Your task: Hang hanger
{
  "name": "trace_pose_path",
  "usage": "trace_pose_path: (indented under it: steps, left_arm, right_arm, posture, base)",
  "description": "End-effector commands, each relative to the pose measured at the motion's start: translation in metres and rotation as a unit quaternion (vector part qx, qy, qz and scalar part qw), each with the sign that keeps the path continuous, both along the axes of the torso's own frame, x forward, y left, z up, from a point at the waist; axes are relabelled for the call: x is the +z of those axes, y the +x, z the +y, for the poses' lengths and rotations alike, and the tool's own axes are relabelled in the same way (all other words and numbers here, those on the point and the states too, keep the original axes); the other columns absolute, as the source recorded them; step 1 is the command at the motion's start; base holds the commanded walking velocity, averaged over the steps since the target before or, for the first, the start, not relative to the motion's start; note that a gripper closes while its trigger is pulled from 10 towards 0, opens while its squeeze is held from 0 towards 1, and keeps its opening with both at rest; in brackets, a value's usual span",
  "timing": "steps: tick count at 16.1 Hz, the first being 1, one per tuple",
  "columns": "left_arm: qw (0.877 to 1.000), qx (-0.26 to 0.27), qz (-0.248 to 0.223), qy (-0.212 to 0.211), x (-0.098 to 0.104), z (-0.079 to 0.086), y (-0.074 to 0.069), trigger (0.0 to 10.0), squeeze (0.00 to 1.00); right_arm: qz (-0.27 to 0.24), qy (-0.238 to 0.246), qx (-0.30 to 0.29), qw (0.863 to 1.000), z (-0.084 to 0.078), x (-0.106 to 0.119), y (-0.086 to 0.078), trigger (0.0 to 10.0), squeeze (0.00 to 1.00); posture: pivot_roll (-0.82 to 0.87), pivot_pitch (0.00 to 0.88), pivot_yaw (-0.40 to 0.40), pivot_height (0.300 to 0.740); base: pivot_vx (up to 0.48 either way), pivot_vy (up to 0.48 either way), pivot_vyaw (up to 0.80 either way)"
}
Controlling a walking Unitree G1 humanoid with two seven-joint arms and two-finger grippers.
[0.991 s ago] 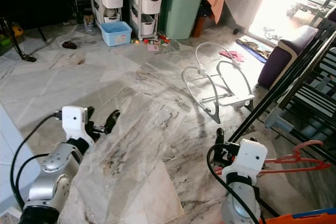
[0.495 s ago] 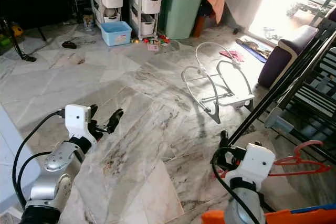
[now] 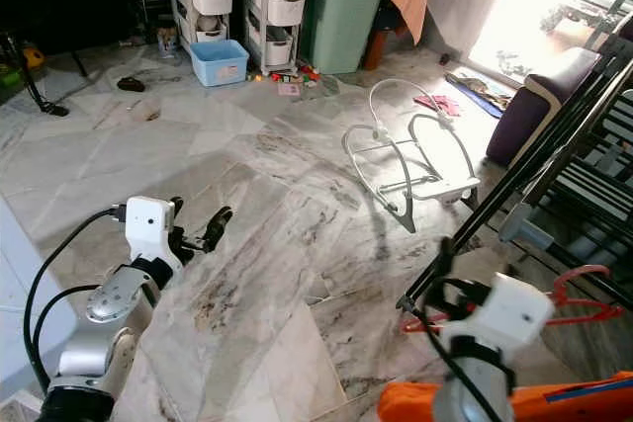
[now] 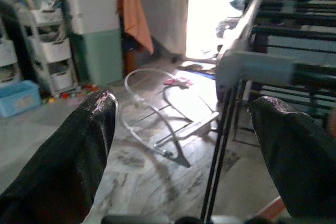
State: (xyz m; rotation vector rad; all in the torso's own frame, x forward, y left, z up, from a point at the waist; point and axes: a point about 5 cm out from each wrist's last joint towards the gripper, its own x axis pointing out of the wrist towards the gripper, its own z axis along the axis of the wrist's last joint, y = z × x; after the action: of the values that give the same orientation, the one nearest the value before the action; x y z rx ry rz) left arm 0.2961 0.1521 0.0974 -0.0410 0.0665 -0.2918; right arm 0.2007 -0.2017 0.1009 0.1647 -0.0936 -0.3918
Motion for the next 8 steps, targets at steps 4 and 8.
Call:
trace_pose_path:
  steps: [4, 8]
  left_arm:
    - [1.0, -0.012, 0.0, 0.006, 0.0, -0.006, 0.005, 10.0, 0.0]
    - [0.999, -0.029, 0.003, 0.013, -0.001, -0.011, 0.006, 10.0, 0.0]
  right_arm:
    - [-0.007, 0.041, -0.044, 0.998, 0.0, -0.007, -0.023, 10.0, 0.0]
    - [0.018, 0.024, 0.001, 1.0, 0.003, -0.017, -0.034, 10.0, 0.0]
  posture:
    - [0.18, 0.032, -0.142, 0.74]
    - [0.16, 0.031, -0.134, 0.74]
  base:
    - [0.0, 0.0, 0.0]
    - [0.0, 0.0, 0.0]
